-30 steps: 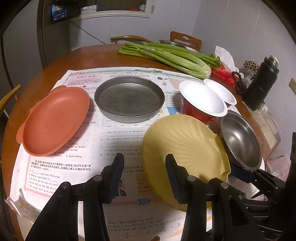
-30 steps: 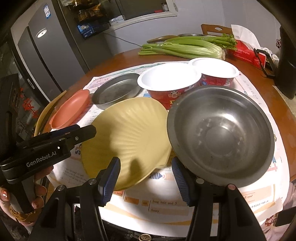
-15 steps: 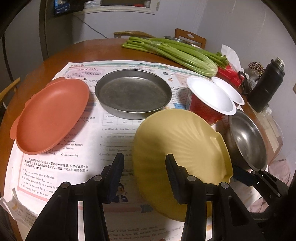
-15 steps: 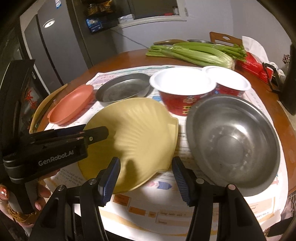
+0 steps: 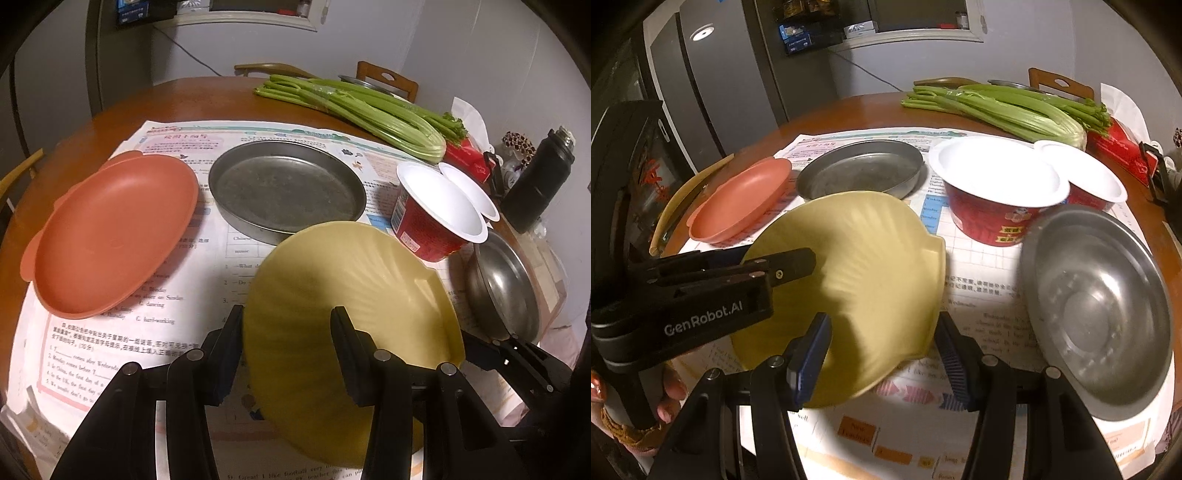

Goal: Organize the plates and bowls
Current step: 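Lift the yellow shell plate with the left gripper toward the terracotta plate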

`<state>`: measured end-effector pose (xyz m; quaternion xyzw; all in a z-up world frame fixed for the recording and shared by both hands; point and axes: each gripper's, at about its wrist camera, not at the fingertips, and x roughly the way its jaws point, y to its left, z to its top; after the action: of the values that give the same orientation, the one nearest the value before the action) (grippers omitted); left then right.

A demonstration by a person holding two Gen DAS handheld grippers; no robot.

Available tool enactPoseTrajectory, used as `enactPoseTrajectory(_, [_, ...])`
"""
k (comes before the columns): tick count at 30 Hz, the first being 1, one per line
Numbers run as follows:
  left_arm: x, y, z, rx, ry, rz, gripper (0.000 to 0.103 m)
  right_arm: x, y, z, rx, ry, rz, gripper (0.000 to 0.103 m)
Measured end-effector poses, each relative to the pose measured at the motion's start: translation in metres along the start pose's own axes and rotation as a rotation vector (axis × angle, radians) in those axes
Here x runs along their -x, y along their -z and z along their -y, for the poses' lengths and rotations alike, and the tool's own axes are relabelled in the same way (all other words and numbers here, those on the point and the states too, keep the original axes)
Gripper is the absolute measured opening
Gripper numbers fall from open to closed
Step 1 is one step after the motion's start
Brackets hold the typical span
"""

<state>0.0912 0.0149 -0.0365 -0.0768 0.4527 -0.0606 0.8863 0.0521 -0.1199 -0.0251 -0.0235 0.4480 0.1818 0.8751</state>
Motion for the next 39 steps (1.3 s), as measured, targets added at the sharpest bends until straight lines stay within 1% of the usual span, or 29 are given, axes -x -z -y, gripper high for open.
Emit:
enactPoseTrajectory(15, [0.002, 0.005, -0.005, 0.010, 0.017, 0.004, 0.048, -0.006, -0.001, -0.010, 0.023, 0.012, -0.003, 0.060])
enactPoseTrajectory(18, [0.007, 0.006, -0.007, 0.016, 0.023, 0.011, 0.048, -0.004, 0.000, -0.011, 0.020, -0.001, -0.005, 0.060])
enactPoseTrajectory(25, [0.021, 0.007, -0.008, 0.018, 0.011, 0.029, 0.048, 0.007, 0.001, -0.021, 0.042, -0.003, 0.010, 0.060])
enactPoseTrajectory(32, [0.041, 0.006, -0.014, 0.032, 0.002, 0.066, 0.048, 0.019, -0.006, -0.032, 0.071, -0.015, 0.030, 0.060])
enactPoseTrajectory(39, [0.060, 0.001, -0.029, 0.056, -0.026, 0.114, 0.048, 0.020, -0.014, -0.050, 0.097, -0.056, 0.024, 0.060])
